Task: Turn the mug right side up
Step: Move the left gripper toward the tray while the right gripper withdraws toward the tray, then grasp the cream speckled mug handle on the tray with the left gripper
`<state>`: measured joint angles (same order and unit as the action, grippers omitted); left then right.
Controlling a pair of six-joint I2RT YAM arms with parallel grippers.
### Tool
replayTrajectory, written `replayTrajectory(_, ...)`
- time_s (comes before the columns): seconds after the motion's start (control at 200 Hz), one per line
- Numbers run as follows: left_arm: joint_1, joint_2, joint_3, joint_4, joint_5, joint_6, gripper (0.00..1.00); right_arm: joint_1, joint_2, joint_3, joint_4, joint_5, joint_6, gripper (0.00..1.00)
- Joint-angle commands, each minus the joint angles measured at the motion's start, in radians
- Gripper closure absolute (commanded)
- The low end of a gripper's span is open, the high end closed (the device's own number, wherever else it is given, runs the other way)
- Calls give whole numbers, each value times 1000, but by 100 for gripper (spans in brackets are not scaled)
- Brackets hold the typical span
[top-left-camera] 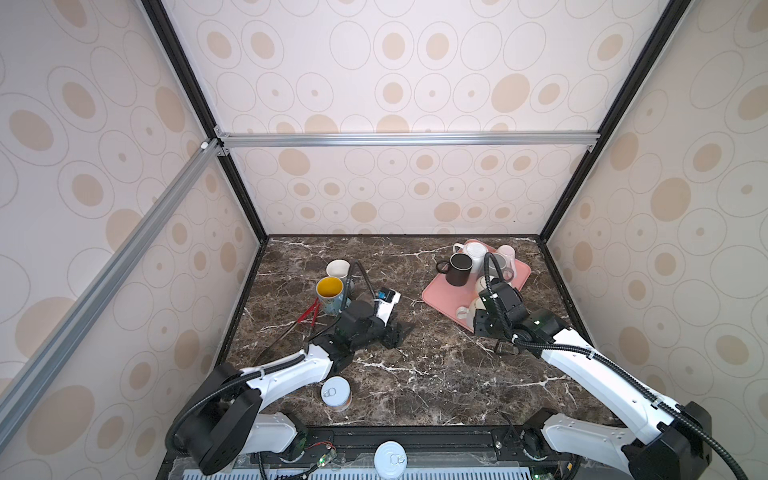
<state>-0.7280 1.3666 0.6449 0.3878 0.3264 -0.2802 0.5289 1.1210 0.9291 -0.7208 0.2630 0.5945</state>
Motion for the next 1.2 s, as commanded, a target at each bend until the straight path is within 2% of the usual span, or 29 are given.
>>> replayTrajectory(0.0,-34,100,113,-3,52,125,31,-14,-15,-12,-52,-22,16,53)
replayTrajectory(0.155,-62,282,271,-91,114,264,29,-36,-17,-38,-62,3,-18,52)
replayTrajectory(0.285,-96,430,436,-193,130,367,27,-95,-13,-87,-16,-69,-53,52)
replayTrajectory(0.505,-106,597,615,-201,138,412,26,-193,-17,-156,53,-153,-110,52)
replayTrajectory(0.665,-107,697,734,-235,223,452,24,-266,-35,-204,99,-215,-130,54)
replayTrajectory(0.865,-106,861,995,-455,202,533,24,-341,-18,-246,183,-301,-155,61)
replayTrajectory(0.95,-106,942,1161,-630,188,604,29,-348,8,-217,155,-312,-163,63)
replayTrajectory(1.06,-105,1024,1335,-819,225,672,37,-348,4,-221,178,-311,-154,65)
replayTrajectory(1.195,-105,1063,1417,-901,263,699,55,-348,2,-228,203,-308,-134,66)
